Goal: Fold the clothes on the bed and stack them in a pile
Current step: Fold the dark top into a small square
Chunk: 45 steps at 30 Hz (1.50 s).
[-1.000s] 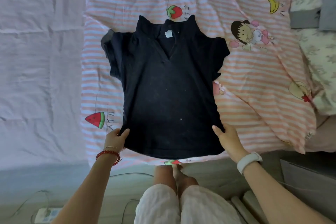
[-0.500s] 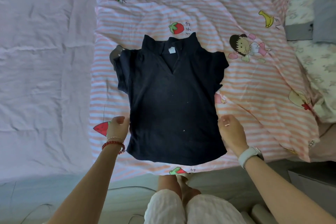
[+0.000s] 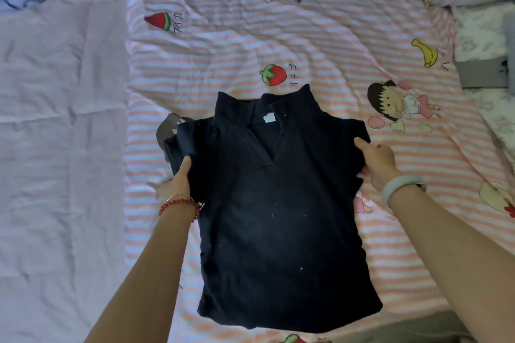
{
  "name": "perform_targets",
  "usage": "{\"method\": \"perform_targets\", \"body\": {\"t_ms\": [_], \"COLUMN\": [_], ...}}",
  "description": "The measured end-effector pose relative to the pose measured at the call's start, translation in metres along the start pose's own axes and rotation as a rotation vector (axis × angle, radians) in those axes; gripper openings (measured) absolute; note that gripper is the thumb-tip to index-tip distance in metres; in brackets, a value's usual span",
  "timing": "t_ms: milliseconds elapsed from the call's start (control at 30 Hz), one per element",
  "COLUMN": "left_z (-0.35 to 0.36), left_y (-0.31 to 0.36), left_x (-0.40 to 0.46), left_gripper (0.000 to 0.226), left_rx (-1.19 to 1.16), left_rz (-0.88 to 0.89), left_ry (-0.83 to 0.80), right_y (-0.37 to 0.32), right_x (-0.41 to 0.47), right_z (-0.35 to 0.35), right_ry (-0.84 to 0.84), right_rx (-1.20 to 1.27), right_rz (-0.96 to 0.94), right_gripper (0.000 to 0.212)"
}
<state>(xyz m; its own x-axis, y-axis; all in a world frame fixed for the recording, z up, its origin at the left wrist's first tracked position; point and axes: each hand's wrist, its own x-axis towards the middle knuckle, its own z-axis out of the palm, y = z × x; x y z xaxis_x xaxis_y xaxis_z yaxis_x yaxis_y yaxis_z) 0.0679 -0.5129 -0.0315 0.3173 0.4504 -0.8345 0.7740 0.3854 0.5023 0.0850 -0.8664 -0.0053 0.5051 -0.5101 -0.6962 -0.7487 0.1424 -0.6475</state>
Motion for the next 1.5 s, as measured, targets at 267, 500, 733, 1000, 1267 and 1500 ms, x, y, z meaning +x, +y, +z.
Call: {"method": "perform_targets", "body": {"t_ms": [267, 500, 733, 1000, 1267, 1500], "left_z": [0.000, 0.047, 0.050, 0.074, 0.086, 0.100], "left_y": [0.016, -0.030, -0.030, -0.016, 0.077, 0.104], "left_x": [-0.015, -0.069, -0.051, -0.017, 0.015, 0.019], "left_gripper": [0.019, 0.044, 0.050, 0.051, 0.099, 0.050], "left_rx": [0.235, 1.003, 1.088, 1.555, 1.224, 1.007], "left_rz": [0.474, 0.989, 1.199, 1.076, 0.834, 0.559], "left_ry": [0.123, -0.150, 0.061, -0.129, -0.193, -0.545], "right_y": [-0.012, -0.010, 0.018, 0.042, -0.068, -0.089], "right_x": [-0.006, -0.048, -0.063, -0.040, 0.021, 0.031], "right_z": [-0.007, 0.027, 0.039, 0.065, 0.071, 0.084], "right_ry": [-0.166, -0.037, -0.176, -0.226, -0.327, -0.637], "right_rx": [0.160, -0.234, -0.286, -1.364, -1.317, -0.929], "right_rz": [0.040, -0.613, -0.807, -0.998, -0.836, -0.547], "right_gripper": [0.007, 0.026, 0.035, 0.050, 0.093, 0.052]}}
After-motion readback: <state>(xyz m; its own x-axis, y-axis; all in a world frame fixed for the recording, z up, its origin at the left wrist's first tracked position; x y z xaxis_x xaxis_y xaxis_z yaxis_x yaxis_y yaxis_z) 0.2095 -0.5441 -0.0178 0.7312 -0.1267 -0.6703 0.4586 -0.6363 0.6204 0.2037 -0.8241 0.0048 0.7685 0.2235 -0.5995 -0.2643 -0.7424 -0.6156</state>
